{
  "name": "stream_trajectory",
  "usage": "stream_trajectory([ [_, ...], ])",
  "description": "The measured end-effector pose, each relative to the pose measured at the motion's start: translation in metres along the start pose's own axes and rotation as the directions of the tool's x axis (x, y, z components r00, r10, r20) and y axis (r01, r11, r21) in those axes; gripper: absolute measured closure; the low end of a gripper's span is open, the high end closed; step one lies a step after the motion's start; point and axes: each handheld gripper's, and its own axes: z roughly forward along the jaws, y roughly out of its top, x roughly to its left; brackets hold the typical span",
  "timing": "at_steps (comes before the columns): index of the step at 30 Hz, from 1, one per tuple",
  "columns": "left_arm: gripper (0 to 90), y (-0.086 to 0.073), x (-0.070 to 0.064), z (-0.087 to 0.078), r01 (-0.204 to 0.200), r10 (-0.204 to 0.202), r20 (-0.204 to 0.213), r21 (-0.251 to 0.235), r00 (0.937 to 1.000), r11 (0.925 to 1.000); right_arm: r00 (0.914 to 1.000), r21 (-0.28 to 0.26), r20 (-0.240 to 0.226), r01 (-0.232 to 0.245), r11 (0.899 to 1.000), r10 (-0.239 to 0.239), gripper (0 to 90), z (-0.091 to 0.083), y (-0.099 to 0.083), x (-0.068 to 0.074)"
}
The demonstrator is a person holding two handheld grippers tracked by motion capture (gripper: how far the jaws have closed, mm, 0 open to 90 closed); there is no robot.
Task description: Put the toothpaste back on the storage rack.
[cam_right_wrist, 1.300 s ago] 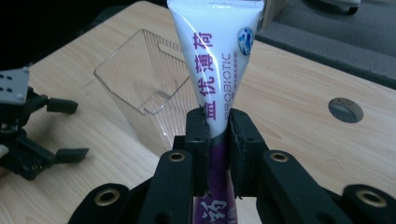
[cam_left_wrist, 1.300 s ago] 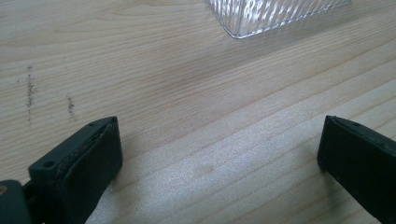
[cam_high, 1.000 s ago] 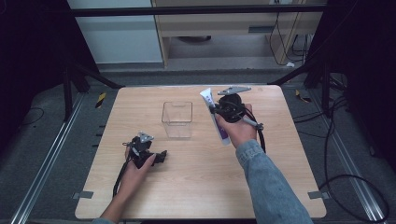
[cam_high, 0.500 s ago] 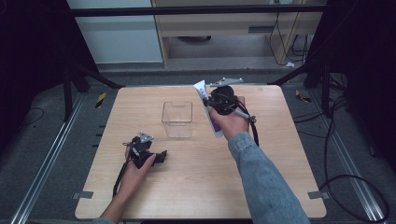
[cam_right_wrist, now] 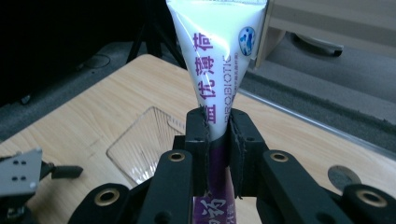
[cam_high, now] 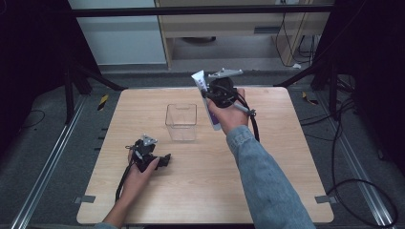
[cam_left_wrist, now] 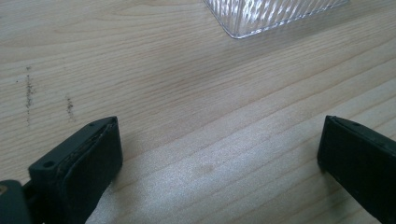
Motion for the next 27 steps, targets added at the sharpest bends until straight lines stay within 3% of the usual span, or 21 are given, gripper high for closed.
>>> stream_trajectory([
  [6,0.0,0.0,0.0,0.0,0.0,0.0,0.001,0.0,1.0,1.0,0.9998,-0.023,-0.02,0.008,1.0,-0.008,79.3,0.015,0.017,0.007],
  [10,0.0,0.0,0.0,0.0,-0.001,0.001,0.001,0.0,1.0,1.0,0.9993,-0.037,-0.033,-0.016,0.999,0.014,79.3,0.024,0.023,0.009],
  [16,0.0,0.0,0.0,0.0,0.0,0.0,0.001,0.0,1.0,1.0,0.9996,-0.063,-0.03,0.001,0.998,-0.003,79.4,0.034,0.036,0.016],
  [27,0.0,0.0,0.0,0.0,-0.001,0.001,0.001,0.0,1.0,1.0,0.9996,-0.097,-0.027,-0.002,0.995,0.0,79.3,0.05,0.045,0.026],
])
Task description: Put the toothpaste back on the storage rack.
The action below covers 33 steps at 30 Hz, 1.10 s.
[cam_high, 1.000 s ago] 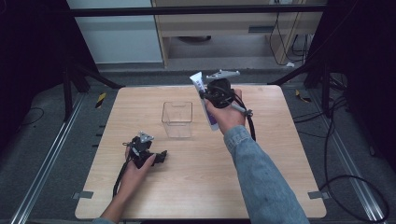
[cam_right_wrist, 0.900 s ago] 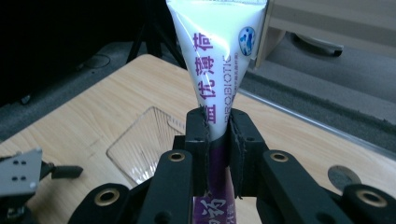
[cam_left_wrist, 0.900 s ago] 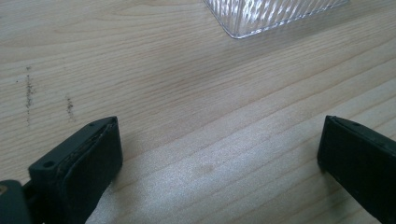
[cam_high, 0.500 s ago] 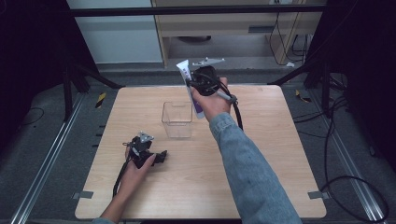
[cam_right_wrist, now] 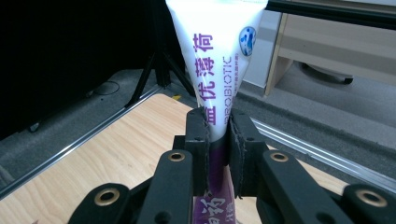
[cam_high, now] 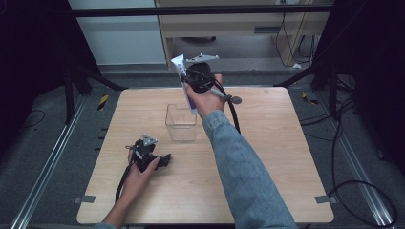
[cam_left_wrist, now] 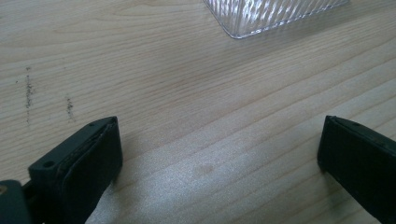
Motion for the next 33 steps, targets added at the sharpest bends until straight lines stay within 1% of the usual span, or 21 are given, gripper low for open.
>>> stream_trajectory([
  [2,0.0,0.0,0.0,0.0,0.0,0.0,0.0,0.0,1.0,1.0,0.9999,-0.005,0.008,0.012,1.0,-0.012,79.3,0.004,0.0,0.001],
  [5,0.0,0.0,0.0,0.0,0.002,-0.002,-0.001,0.0,1.0,1.0,0.9986,-0.002,0.04,0.035,0.999,-0.035,79.3,0.012,0.001,0.004],
  [6,0.0,0.0,0.0,0.0,0.002,-0.002,-0.001,-0.001,1.0,1.0,0.9986,-0.007,0.041,0.034,0.999,-0.034,79.3,0.016,0.001,0.004],
  [11,0.0,0.0,0.0,0.0,0.001,-0.001,0.0,0.0,1.0,1.0,0.9986,-0.024,0.034,0.042,0.999,-0.042,79.3,0.025,0.0,0.009],
  [14,0.0,0.0,0.0,0.0,0.002,-0.002,0.0,0.0,1.0,1.0,0.9991,-0.033,0.026,0.034,0.999,-0.034,79.3,0.029,-0.001,0.011],
  [17,0.0,0.0,0.0,0.0,0.001,-0.001,0.0,0.0,1.0,1.0,0.999,-0.032,0.031,0.033,0.999,-0.032,79.3,0.035,0.0,0.012],
  [19,0.0,0.0,0.0,0.0,0.001,-0.001,0.0,0.001,1.0,1.0,0.9995,-0.038,0.025,0.02,0.999,-0.019,79.3,0.037,-0.001,0.013],
  [23,0.0,0.0,0.0,0.0,0.001,-0.001,0.0,0.0,1.0,1.0,0.9996,-0.041,0.016,0.022,0.999,-0.021,79.3,0.041,-0.003,0.018],
  [25,0.0,0.0,0.0,0.0,0.0,0.0,0.0,0.0,1.0,1.0,0.9999,-0.041,0.009,0.014,0.999,-0.014,79.3,0.043,-0.004,0.019],
  [33,0.0,0.0,0.0,0.0,0.0,0.0,0.0,0.0,1.0,1.0,1.0,-0.039,0.005,0.009,0.999,-0.008,79.4,0.048,-0.01,0.021],
])
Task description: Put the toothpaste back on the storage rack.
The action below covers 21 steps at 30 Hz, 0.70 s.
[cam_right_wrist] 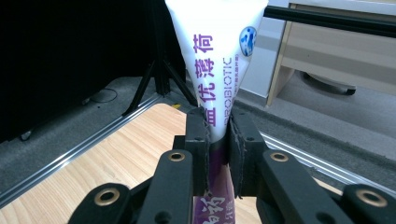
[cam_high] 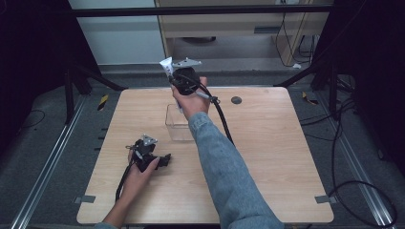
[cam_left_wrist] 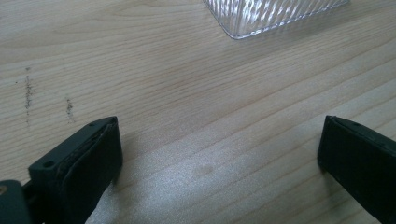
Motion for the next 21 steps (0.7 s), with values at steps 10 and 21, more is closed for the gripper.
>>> stream_trajectory([
  [10,0.0,0.0,0.0,0.0,0.0,0.0,0.0,0.0,1.0,1.0,1.0,-0.007,0.001,-0.008,1.0,0.008,79.3,0.003,-0.01,0.002],
  [21,0.0,0.0,0.0,0.0,0.0,0.0,0.0,0.0,1.0,1.0,0.9997,-0.007,-0.016,-0.02,1.0,0.019,79.3,0.006,-0.021,0.008],
])
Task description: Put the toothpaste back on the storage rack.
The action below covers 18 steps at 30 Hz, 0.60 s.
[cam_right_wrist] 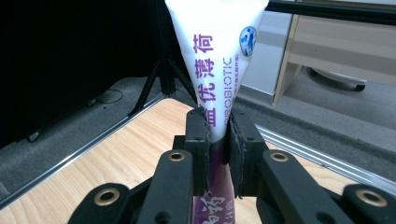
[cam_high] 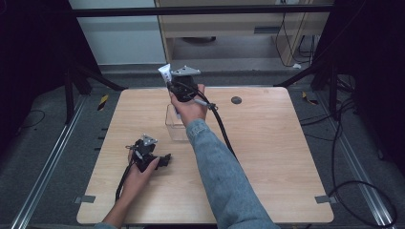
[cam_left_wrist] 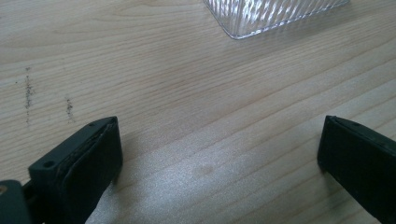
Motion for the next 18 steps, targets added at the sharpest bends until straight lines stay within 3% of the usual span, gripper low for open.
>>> stream_trajectory([
  [18,0.0,0.0,0.0,0.0,-0.001,0.001,0.001,0.0,1.0,1.0,0.9999,0.033,0.013,-0.005,0.999,0.005,79.2,0.006,-0.041,-0.001],
])
